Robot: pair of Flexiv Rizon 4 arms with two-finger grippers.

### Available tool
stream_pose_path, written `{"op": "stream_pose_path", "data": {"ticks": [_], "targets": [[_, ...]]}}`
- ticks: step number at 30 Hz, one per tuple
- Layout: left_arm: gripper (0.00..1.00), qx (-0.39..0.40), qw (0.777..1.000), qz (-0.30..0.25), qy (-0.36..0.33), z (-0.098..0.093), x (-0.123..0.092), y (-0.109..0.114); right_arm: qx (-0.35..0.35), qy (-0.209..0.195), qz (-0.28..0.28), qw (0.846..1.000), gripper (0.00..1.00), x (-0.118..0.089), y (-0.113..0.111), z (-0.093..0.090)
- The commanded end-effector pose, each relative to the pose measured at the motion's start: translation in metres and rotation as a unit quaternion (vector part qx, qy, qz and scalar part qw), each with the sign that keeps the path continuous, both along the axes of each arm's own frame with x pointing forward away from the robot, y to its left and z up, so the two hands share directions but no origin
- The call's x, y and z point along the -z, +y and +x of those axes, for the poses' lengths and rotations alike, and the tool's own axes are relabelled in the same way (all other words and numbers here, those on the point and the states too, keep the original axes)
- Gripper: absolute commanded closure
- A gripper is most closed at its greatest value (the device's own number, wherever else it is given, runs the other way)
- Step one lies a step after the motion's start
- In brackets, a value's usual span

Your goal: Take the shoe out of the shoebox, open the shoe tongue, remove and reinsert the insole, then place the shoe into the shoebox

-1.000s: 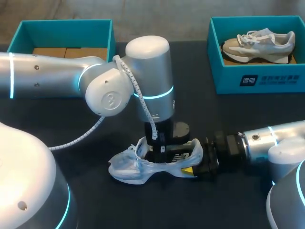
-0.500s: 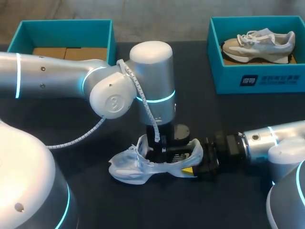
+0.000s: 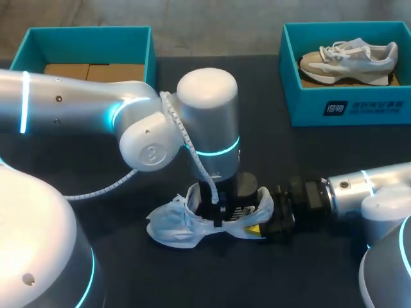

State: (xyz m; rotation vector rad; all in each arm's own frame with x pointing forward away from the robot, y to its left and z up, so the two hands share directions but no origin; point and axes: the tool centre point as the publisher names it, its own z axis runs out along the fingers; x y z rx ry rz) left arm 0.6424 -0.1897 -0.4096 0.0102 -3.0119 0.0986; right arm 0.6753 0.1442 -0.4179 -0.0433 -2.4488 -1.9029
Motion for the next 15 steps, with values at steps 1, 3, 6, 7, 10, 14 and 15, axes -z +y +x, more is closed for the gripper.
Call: {"op": "stream_pose_path", "data": {"ticks": [1,3,6,7,10,14,15], "targets": [[0.83,-0.006,1.000,0.013,-0.021,-0.001,0.011,-0.002,0.001,0.000,-0.001,1.000,1.00,0.001,0.001,0.001],[0.83,-0.009,0.999,0.021,-0.032,0.002,0.012,-0.002,0.001,0.000,-0.001,1.000,1.00,0.001,0.001,0.001],[0.84,-0.014,0.998,0.029,-0.044,0.008,0.014,-0.001,0.001,0.000,-0.001,1.000,1.00,0.001,0.001,0.001],[0.84,-0.016,0.998,0.031,-0.046,0.010,0.015,0.000,0.001,0.000,-0.001,1.000,1.00,0.001,0.001,0.001],[0.85,-0.022,0.998,0.033,-0.051,0.016,0.013,0.003,0.001,0.000,-0.001,1.000,1.00,0.001,0.001,0.001],[0.85,-0.032,0.997,0.032,-0.062,0.021,0.011,0.006,0.001,0.000,-0.001,1.000,1.00,0.001,0.001,0.001],[0.85,-0.033,0.997,0.035,-0.065,0.022,0.011,0.006,0.001,0.000,-0.001,1.000,1.00,0.001,0.001,0.001]]}}
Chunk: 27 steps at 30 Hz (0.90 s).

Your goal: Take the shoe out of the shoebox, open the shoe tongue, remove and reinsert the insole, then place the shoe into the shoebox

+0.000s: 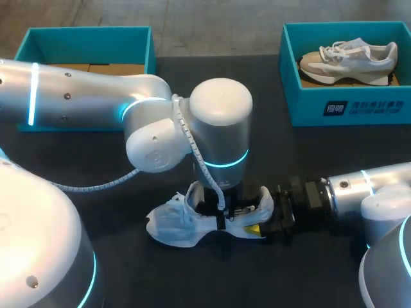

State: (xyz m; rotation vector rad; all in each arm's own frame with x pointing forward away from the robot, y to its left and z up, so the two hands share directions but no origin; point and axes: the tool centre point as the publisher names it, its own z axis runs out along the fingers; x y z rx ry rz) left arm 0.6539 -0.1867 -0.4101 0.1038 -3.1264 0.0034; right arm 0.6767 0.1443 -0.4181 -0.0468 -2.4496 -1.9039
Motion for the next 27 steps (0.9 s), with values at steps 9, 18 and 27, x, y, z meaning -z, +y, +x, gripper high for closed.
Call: {"op": "stream_pose_path", "data": {"ticks": [9,18,27], "targets": [[1.00,-0.024,0.998,0.039,-0.048,0.021,0.018,0.001,0.000,0.000,-0.001,1.000,1.00,0.001,0.001,-0.001],[1.00,-0.032,0.998,-0.001,-0.047,0.024,0.000,0.009,0.000,0.000,-0.001,1.000,1.00,0.001,0.001,-0.001],[1.00,-0.010,0.997,-0.080,-0.008,0.013,-0.027,0.012,0.000,0.000,-0.001,1.000,1.00,0.001,0.001,-0.001]]}}
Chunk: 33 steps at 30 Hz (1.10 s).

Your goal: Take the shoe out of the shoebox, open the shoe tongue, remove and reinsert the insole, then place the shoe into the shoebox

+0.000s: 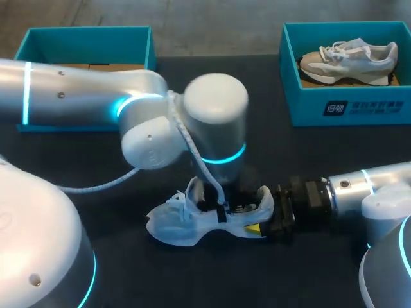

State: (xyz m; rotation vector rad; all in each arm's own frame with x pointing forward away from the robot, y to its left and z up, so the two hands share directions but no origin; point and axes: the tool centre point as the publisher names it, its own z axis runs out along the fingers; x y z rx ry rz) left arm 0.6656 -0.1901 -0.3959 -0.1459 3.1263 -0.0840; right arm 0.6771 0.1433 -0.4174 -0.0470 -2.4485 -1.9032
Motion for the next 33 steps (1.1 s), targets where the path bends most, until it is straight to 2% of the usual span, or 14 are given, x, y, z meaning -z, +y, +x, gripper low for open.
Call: {"op": "stream_pose_path", "data": {"ticks": [1,7,13,17,29,33], "targets": [[1.00,0.007,0.998,-0.064,0.007,0.000,-0.016,0.016,0.000,-0.001,-0.001,1.000,1.00,0.002,0.002,-0.001],[1.00,0.011,0.994,-0.102,0.027,-0.003,-0.022,0.019,0.000,-0.001,-0.001,1.000,1.00,0.002,0.002,-0.001],[1.00,0.027,0.983,-0.170,0.067,-0.002,-0.027,0.026,0.000,-0.001,-0.001,1.000,1.00,0.002,0.002,-0.001],[1.00,0.039,0.977,-0.196,0.077,-0.002,-0.032,0.028,0.000,-0.001,-0.001,1.000,1.00,0.002,0.002,-0.001],[1.00,0.084,0.957,-0.261,0.095,-0.006,-0.048,0.030,0.000,-0.001,-0.001,1.000,1.00,0.002,0.002,-0.001],[1.00,0.103,0.955,-0.264,0.089,-0.008,-0.053,0.026,0.000,-0.001,-0.001,1.000,1.00,0.002,0.002,-0.001]]}}
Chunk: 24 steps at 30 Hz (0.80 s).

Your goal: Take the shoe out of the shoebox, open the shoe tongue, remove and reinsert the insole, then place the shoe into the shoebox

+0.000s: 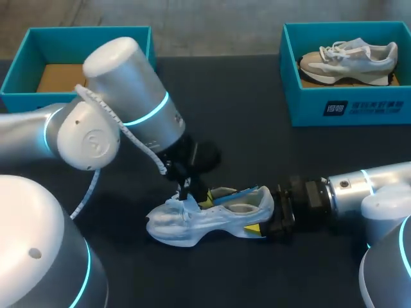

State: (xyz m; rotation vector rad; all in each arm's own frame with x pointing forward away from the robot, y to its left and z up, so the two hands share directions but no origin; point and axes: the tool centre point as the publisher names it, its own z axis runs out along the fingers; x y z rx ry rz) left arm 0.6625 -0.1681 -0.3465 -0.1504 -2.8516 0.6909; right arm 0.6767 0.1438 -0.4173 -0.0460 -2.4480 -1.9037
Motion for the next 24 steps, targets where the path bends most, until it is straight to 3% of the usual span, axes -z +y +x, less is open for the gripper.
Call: {"op": "stream_pose_path", "data": {"ticks": [1,10,11,12,13,15,24], "targets": [[1.00,0.002,0.999,-0.054,-0.002,-0.005,-0.004,0.003,0.001,0.000,-0.001,1.000,1.00,0.002,0.001,-0.001],[1.00,-0.001,1.000,-0.023,-0.015,-0.005,0.002,-0.004,0.001,0.000,-0.001,1.000,1.00,0.002,0.001,-0.001],[0.96,-0.006,1.000,-0.018,-0.017,-0.005,0.003,-0.004,0.001,0.000,-0.001,1.000,1.00,0.002,0.001,-0.001],[0.80,-0.009,1.000,-0.014,-0.021,-0.005,0.003,-0.004,0.001,0.000,-0.001,1.000,1.00,0.002,0.001,-0.001],[0.71,-0.011,1.000,-0.013,-0.023,-0.005,0.003,-0.004,0.001,0.000,-0.001,1.000,1.00,0.002,0.001,-0.001],[0.63,-0.017,0.999,-0.009,-0.031,-0.005,0.002,-0.004,0.001,0.000,-0.001,1.000,1.00,0.002,0.001,-0.001],[0.62,-0.029,0.996,-0.003,-0.082,-0.005,-0.015,-0.005,0.001,0.000,-0.001,1.000,1.00,0.002,0.001,-0.001]]}}
